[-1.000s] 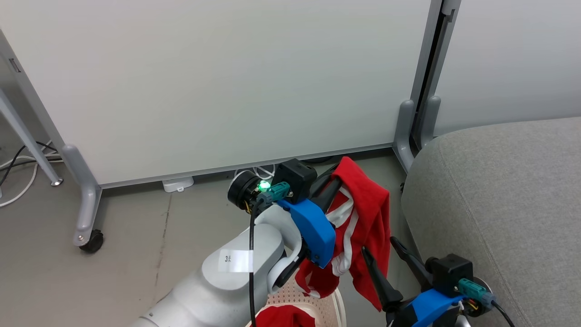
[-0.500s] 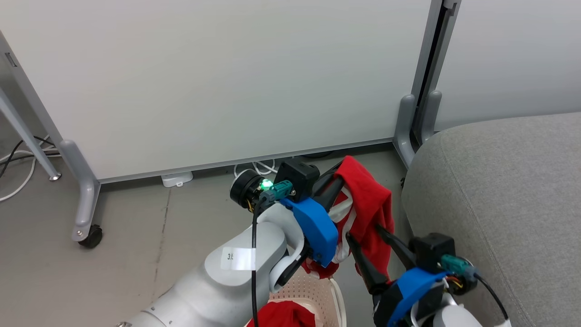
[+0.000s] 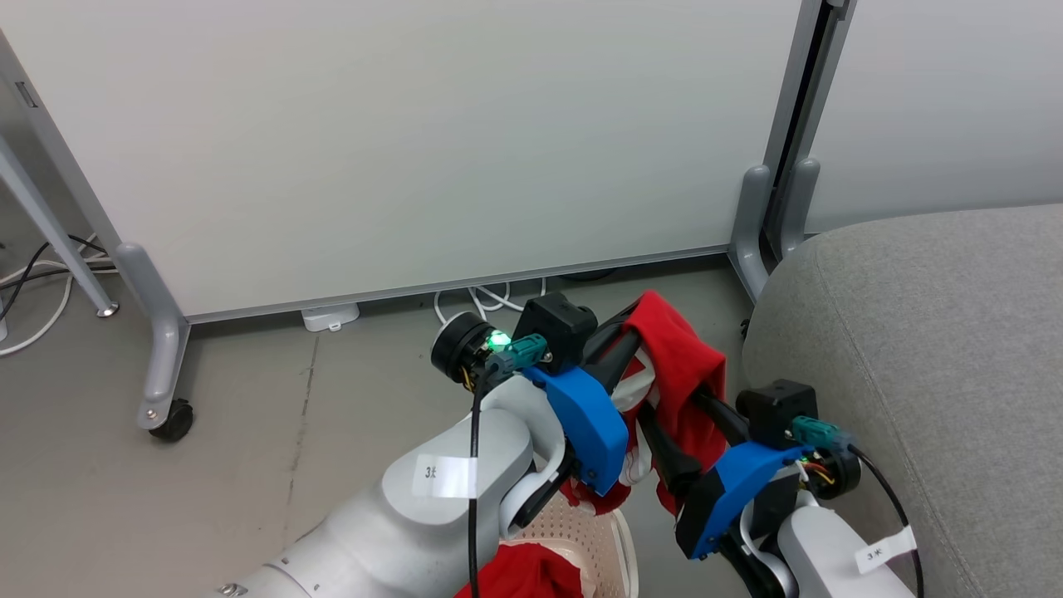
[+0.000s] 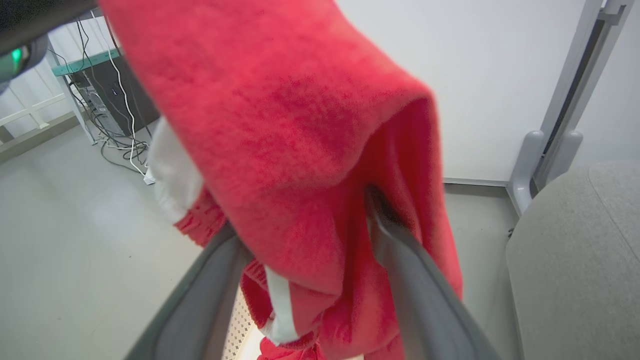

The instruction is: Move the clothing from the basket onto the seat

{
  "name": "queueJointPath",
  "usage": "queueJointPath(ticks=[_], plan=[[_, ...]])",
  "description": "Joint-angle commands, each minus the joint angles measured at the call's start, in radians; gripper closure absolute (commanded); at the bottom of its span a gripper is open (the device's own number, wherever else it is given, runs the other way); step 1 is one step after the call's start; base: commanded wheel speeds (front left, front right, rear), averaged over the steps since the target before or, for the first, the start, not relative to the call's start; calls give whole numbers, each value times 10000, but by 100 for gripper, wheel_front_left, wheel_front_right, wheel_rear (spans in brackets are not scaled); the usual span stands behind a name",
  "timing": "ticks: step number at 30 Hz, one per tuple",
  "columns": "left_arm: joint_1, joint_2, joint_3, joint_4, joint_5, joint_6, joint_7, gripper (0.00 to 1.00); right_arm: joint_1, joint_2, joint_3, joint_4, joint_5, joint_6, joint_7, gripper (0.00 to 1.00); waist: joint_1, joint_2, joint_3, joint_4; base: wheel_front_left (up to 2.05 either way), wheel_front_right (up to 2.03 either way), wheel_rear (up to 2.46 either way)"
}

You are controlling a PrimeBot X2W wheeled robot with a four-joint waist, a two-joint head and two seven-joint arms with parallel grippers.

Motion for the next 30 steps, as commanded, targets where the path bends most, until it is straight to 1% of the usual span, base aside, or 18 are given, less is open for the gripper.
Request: queueJointPath(ticks=[1, 2, 4, 5, 14, 29, 30], plan=[[-217, 1, -8, -5, -53, 37, -65, 100, -275, -36, 104, 168, 142, 4, -75, 0, 0, 0, 3, -1, 0, 0, 0], [-218, 1, -24, 1, -77, 32, -69, 100, -376, -36, 170, 323, 158, 4, -97, 0, 0, 0, 4, -1, 0, 0, 0], [-212, 1, -68, 7, -94, 25, -66, 100, -513, -36, 323, 606, 193, 4, -148, 84, 0, 0, -3, 1, 0, 0, 0], [-217, 1, -93, 2, -121, 22, -67, 100, -581, -36, 381, 729, 220, 4, -205, 100, 0, 0, -8, 3, 0, 0, 0], [-285, 1, -179, 62, -254, 72, -77, 100, -858, -36, 675, 1352, 430, 4, -541, 100, 0, 0, -46, -46, 0, 0, 0], [-194, 1, 33, 123, -305, -38, -80, 100, -871, -36, 764, 1442, 441, 4, -743, 100, 0, 0, -26, -278, 0, 0, 0], [-183, 1, 46, 129, -303, -39, -80, 93, -870, -36, 766, 1437, 447, 4, -750, 100, 0, 0, -22, -289, 0, 0, 0]])
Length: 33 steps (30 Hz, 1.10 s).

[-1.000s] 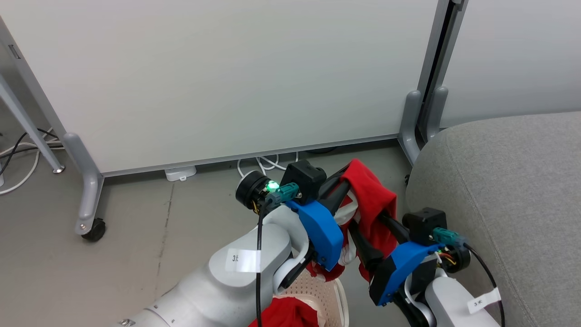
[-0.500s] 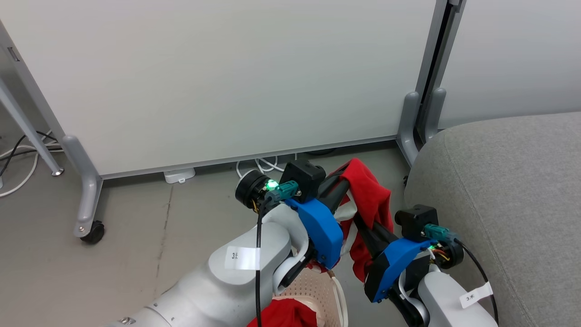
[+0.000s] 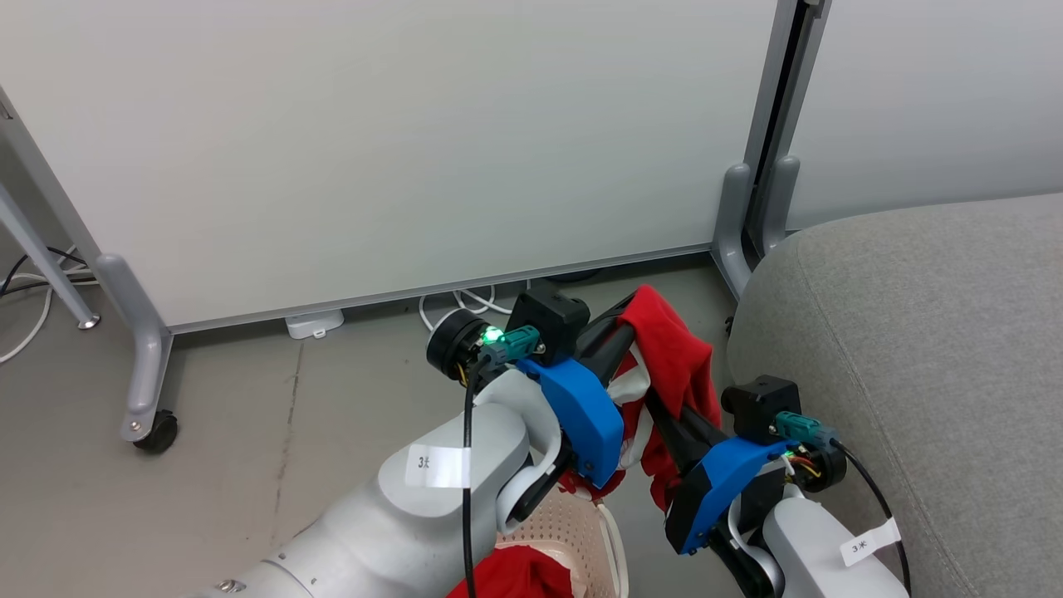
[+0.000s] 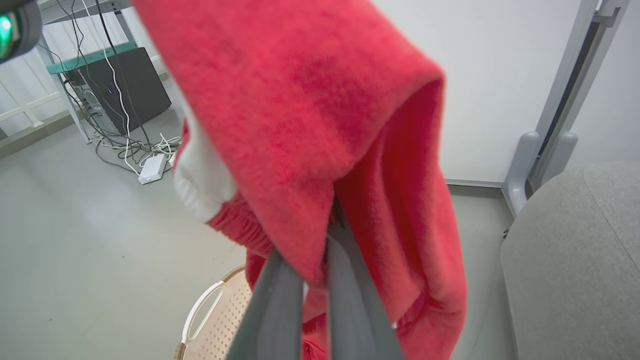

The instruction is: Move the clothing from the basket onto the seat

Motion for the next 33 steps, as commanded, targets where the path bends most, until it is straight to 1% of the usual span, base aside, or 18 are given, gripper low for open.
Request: queueJointPath(ticks=[1, 2, 3, 7, 11, 13, 19, 20, 26, 33], plan=[[-47, 1, 95, 19, 21, -28, -53, 64, -72, -36, 11, -14, 55, 4, -54, 100, -1, -1, 10, -17, 0, 0, 0], [-25, 1, 109, 22, 29, -25, -53, 20, -78, -36, 17, -20, 56, 4, -62, 100, -1, -1, 17, -26, 0, 0, 0], [12, 1, 133, 26, 29, -23, -53, 0, -84, -36, 16, -27, 58, 4, -67, 100, -1, -1, 23, -32, 0, 0, 0], [260, 2, 292, 54, 76, 29, -52, 0, -121, -36, -19, -98, 26, 4, -113, 100, -1, -1, 59, -53, 0, 0, 0], [613, 2, 861, -80, 421, 97, -51, 0, -117, -36, -124, -169, -45, 4, -116, 100, -1, -1, 117, -39, 0, 0, 0], [876, 35, 1258, -201, 754, 151, -51, 0, -82, -36, -204, -205, -90, 4, -136, 100, -1, -1, 152, -20, 0, 0, 0], [2189, 451, 2719, -1089, 2218, 316, -43, 0, 107, -36, -504, -378, -291, 4, -146, 100, -1, -1, 242, 78, 0, 0, 0], [2472, 503, 2962, -1297, 2451, 283, -43, 0, 138, -36, -554, -419, -332, 4, -137, 100, -1, -1, 252, 97, 0, 0, 0], [4035, 817, 4452, -2424, 3737, -345, -43, 0, 297, -36, -919, -626, -469, 4, -39, 100, -1, -1, 286, 244, 0, 0, 0], [5417, 754, 5879, -3110, 5099, -594, -44, 0, 504, -35, -1160, -869, -602, 4, 45, 100, -1, -1, 280, 395, 0, 0, 0]])
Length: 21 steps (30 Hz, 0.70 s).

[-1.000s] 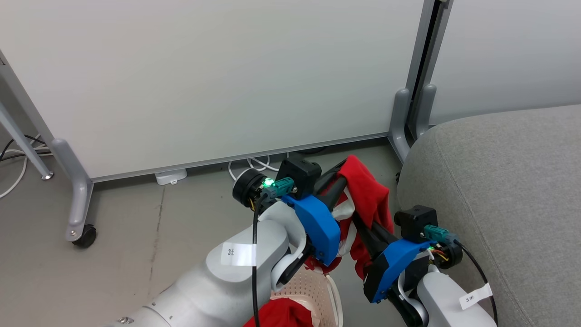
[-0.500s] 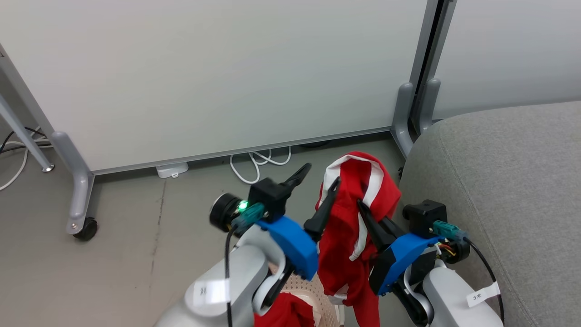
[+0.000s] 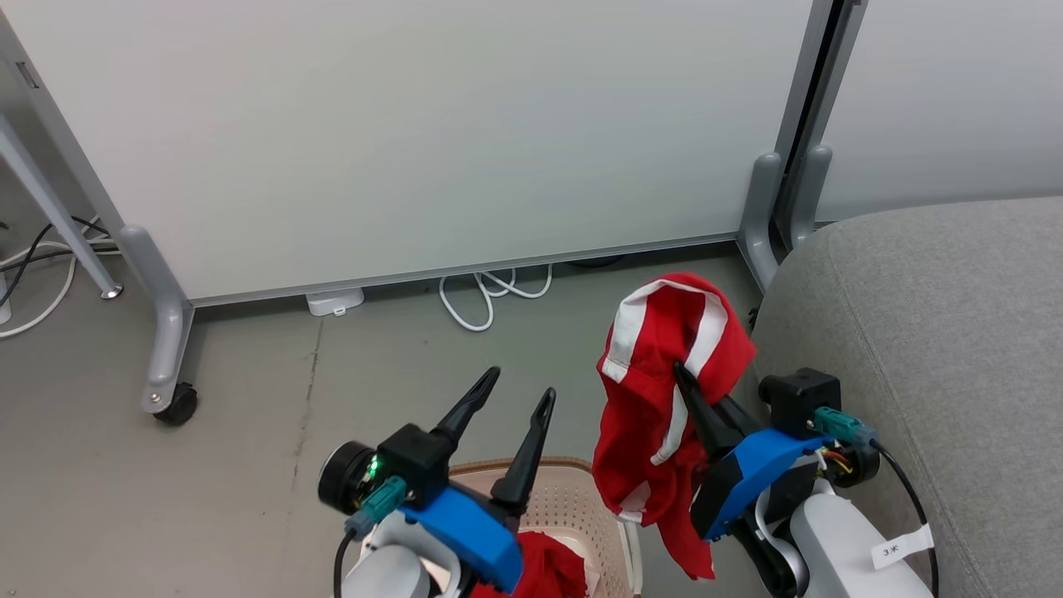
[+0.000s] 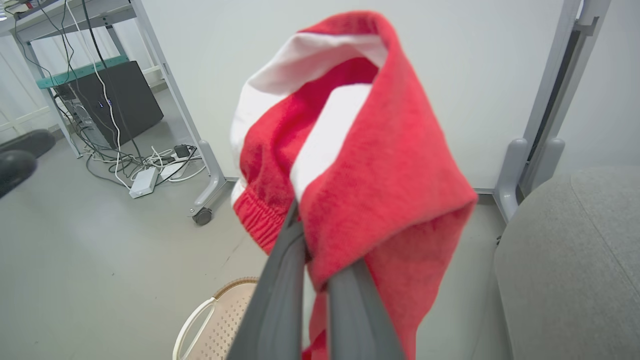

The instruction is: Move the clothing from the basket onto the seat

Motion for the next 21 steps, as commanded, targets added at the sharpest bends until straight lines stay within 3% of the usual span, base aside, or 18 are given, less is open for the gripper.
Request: queueJointPath(ticks=[1, 14, 21], plan=[[400, 22, 329, -111, 380, -64, -30, 0, 167, -33, -31, -91, -50, 4, 38, 100, 0, 0, -6, 16, 0, 0, 0], [1887, -211, 2060, -502, 1528, -382, -30, 0, 457, -33, -340, -390, -223, 4, 187, 100, 0, 0, 43, -11, 0, 0, 0], [2038, -401, 2394, -493, 1777, -445, -30, 0, 477, -33, -442, -507, -293, 5, 285, 100, 0, 0, 71, -16, 0, 0, 0]])
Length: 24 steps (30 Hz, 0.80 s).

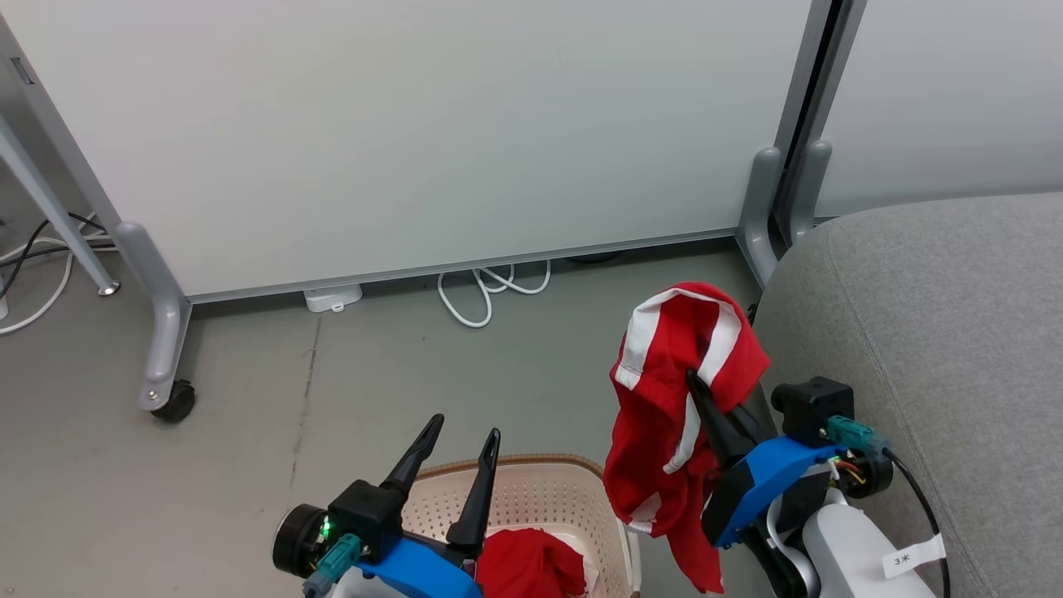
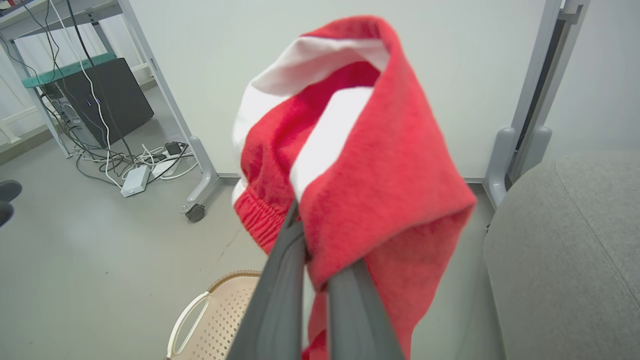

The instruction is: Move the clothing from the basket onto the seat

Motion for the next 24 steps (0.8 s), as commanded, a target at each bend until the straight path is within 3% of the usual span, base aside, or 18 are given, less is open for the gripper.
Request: queueJointPath(ticks=[1, 10, 24], plan=[[81, -42, 93, -19, 57, -43, -30, 0, 27, -33, -33, -73, -93, 5, 27, 100, 0, 0, 4, -12, 0, 0, 0], [109, -149, 250, -92, 271, -89, -30, 0, -2, -33, -2, -233, -65, 5, 109, 100, 0, 0, 91, -465, 0, 0, 0], [-71, -171, 261, -229, 342, -69, -31, 0, -118, -31, 99, -353, -141, 5, 186, 100, 0, 0, 320, -2357, 0, 0, 0]])
